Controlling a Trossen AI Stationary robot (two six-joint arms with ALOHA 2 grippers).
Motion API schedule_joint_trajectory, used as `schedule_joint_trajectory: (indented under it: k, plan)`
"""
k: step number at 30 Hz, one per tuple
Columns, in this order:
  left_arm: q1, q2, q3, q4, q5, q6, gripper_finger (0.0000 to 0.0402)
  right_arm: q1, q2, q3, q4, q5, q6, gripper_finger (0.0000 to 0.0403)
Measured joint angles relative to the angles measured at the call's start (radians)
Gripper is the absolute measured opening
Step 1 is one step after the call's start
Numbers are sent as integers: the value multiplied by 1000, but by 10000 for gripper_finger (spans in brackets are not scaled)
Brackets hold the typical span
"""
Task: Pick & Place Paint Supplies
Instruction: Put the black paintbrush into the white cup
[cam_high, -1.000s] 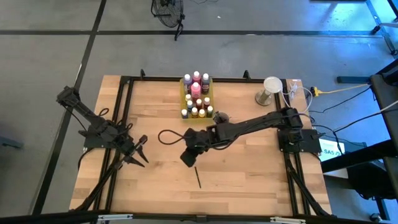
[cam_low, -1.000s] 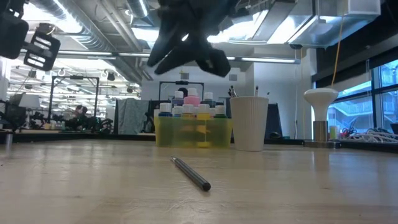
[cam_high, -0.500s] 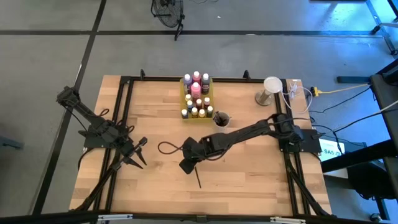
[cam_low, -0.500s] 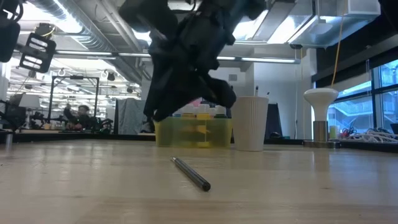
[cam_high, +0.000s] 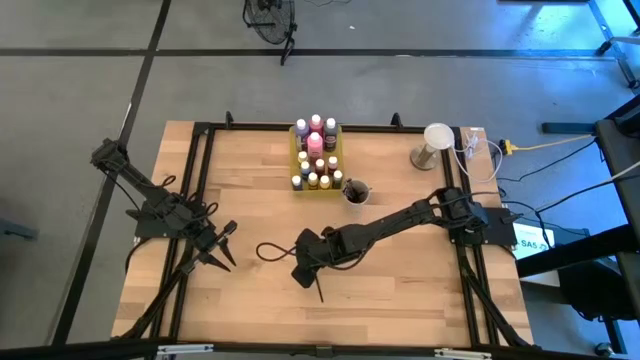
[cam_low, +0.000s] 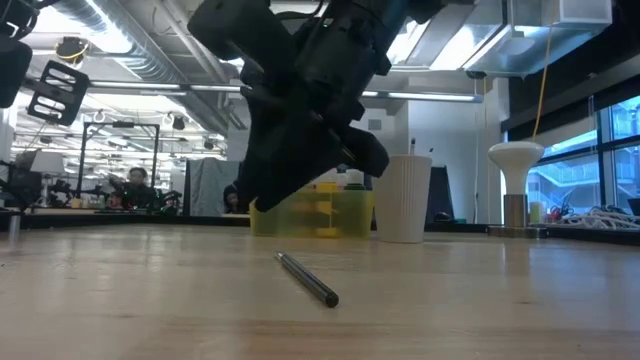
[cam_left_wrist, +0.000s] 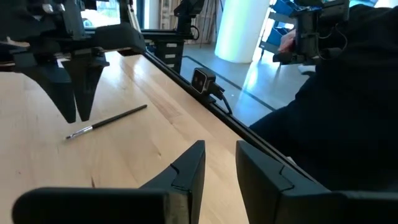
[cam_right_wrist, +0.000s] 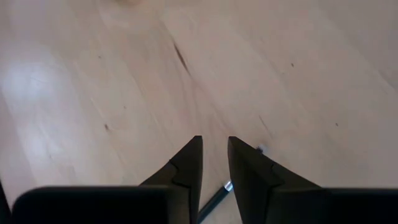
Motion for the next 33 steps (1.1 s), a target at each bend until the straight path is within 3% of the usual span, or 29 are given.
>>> schedule_joint_trajectory:
  k: [7, 12, 17, 33]
  plan:
    - [0, 0, 0, 0, 0, 0, 83, -1, 11, -1, -6, -9, 1, 125]
    - [0, 0, 0, -20, 0, 0, 82, -9, 10, 0, -19, 12, 102, 160]
    - [0, 0, 0, -28, 1, -6, 81, -16, 21, 0, -61, 11, 191, 162]
    - [-1, 10, 0, -46, -8, -1, 76, -17, 56, 1, -52, -64, 243, 162]
